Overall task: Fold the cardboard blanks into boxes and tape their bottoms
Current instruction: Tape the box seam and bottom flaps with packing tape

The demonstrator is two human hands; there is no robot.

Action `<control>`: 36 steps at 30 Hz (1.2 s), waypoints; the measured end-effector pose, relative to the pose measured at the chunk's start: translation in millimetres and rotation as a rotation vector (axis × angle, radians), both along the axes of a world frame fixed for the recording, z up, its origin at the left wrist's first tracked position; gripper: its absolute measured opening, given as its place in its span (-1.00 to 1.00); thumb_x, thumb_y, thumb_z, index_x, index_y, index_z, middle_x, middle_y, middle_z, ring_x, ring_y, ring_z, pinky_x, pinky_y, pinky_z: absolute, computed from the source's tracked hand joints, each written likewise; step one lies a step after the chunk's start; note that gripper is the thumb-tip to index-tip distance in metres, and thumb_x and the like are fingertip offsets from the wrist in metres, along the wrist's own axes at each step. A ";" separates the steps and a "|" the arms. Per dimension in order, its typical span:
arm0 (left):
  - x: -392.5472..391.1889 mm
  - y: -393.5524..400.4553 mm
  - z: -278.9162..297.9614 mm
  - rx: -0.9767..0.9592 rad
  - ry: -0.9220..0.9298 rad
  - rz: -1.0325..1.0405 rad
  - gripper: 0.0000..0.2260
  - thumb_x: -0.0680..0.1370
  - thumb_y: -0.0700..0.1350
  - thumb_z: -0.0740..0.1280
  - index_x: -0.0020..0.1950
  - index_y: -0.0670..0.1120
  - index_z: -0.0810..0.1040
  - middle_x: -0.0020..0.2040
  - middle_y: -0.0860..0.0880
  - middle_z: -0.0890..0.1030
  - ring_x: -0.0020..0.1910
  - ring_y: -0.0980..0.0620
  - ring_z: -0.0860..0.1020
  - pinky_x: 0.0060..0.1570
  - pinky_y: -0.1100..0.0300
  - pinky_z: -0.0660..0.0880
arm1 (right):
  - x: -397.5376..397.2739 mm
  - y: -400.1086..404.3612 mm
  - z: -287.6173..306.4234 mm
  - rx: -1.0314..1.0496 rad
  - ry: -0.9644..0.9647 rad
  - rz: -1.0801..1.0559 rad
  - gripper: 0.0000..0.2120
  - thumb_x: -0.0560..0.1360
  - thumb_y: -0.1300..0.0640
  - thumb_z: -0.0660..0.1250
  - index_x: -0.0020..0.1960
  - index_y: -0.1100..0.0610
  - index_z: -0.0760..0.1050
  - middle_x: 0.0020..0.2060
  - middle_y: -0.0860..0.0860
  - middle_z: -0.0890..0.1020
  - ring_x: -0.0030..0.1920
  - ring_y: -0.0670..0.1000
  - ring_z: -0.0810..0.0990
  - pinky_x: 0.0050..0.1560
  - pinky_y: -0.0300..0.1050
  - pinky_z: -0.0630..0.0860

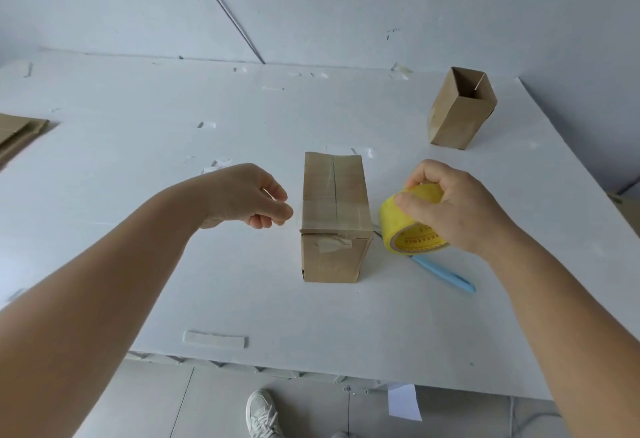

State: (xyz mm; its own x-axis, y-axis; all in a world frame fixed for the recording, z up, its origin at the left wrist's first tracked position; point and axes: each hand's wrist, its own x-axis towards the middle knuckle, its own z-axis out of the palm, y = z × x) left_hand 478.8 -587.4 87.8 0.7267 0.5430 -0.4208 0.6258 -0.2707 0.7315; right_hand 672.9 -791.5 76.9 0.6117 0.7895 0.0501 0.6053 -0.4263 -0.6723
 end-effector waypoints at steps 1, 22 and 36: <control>0.0 1.0 -1.3 0.000 0.001 -0.002 -0.84 0.45 -0.23 0.45 -0.01 -0.17 0.55 -0.31 -0.03 0.66 -0.36 0.10 0.56 -0.27 0.26 0.51 | -0.2 0.0 -2.1 0.001 -0.002 0.000 -0.83 0.42 -0.09 0.39 -0.15 -0.04 0.46 -0.13 -0.04 0.54 -0.09 0.04 0.48 -0.18 -0.11 0.41; 5.7 6.1 -48.5 -0.245 -0.048 0.010 -0.75 0.48 -0.15 0.45 0.08 -0.19 0.49 -0.26 -0.02 0.68 -0.24 0.02 0.59 -0.12 0.19 0.56 | -0.4 7.9 -44.2 0.012 0.198 0.027 -0.77 0.33 -0.14 0.35 -0.18 -0.01 0.44 -0.23 -0.06 0.49 -0.22 -0.01 0.45 -0.22 -0.08 0.40; -11.5 -72.2 -52.7 0.195 -0.360 0.175 -0.49 0.46 -0.43 0.06 0.12 0.02 0.62 0.00 0.17 0.67 -0.06 0.27 0.61 -0.11 0.37 0.47 | -3.4 9.0 -44.6 -0.003 0.139 -0.013 -0.77 0.35 -0.12 0.36 -0.18 0.01 0.44 -0.21 -0.02 0.51 -0.21 0.00 0.45 -0.25 -0.12 0.38</control>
State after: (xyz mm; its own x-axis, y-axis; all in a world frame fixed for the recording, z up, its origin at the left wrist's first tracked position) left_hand 467.4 -659.5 35.1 0.6982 0.7150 -0.0351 0.3893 -0.3381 0.8568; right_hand 669.5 -782.5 32.3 0.6223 0.7818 -0.0385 0.5009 -0.4356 -0.7479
